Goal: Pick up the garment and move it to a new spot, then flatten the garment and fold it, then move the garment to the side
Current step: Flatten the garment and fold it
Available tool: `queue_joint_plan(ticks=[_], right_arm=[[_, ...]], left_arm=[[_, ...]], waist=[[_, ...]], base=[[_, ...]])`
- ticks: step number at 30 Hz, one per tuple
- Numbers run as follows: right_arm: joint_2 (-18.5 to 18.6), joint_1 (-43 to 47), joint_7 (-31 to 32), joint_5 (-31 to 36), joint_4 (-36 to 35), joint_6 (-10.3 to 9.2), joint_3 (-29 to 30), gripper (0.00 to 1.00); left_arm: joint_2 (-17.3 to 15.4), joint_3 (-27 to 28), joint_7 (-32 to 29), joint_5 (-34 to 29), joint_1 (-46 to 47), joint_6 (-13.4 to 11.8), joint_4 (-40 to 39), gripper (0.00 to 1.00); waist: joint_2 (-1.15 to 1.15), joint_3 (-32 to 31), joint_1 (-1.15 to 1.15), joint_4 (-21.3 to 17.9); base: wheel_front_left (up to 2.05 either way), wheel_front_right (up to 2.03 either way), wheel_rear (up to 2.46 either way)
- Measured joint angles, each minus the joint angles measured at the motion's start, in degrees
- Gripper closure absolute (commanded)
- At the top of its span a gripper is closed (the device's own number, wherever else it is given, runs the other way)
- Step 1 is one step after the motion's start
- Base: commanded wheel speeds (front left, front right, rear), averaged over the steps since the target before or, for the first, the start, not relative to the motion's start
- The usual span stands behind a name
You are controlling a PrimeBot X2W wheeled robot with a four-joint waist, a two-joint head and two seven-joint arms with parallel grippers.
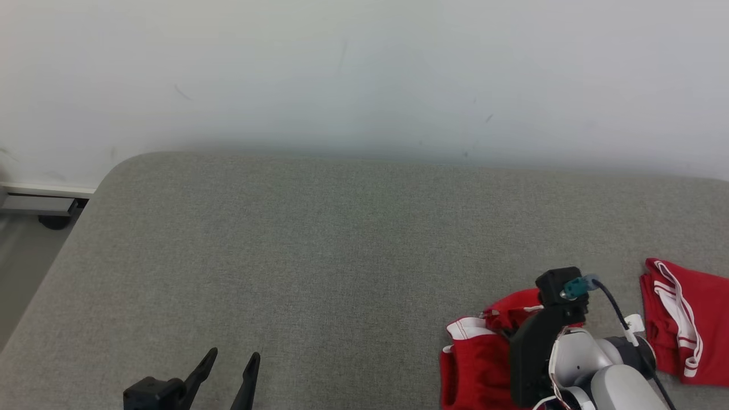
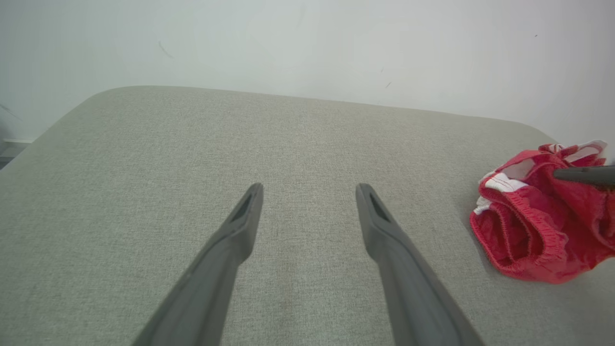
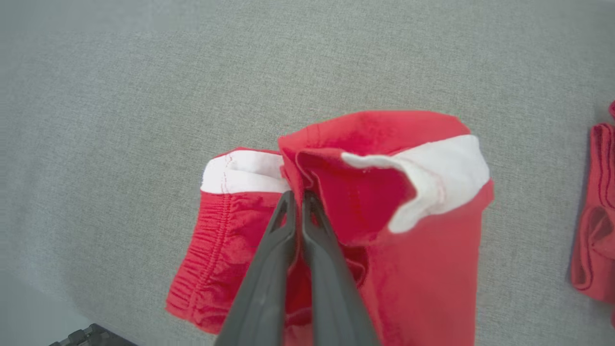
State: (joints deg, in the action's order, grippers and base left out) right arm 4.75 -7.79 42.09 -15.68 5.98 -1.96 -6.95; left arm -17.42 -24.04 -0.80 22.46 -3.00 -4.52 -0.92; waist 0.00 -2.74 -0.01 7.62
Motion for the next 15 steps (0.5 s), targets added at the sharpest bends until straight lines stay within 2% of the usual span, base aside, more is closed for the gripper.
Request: queue_joint_plan(ticks=[15], right_arm=[[-1.2,-2.5,3.3,-1.0,2.0,0.45,-6.0,1.0]], left_arm=[[0.0,0.0,0.0,0.3,0.0,0.0,0.2,0.0]], waist=[[0.0,0.3,0.0,1.1]], base=[[0.0,0.0,0.0]])
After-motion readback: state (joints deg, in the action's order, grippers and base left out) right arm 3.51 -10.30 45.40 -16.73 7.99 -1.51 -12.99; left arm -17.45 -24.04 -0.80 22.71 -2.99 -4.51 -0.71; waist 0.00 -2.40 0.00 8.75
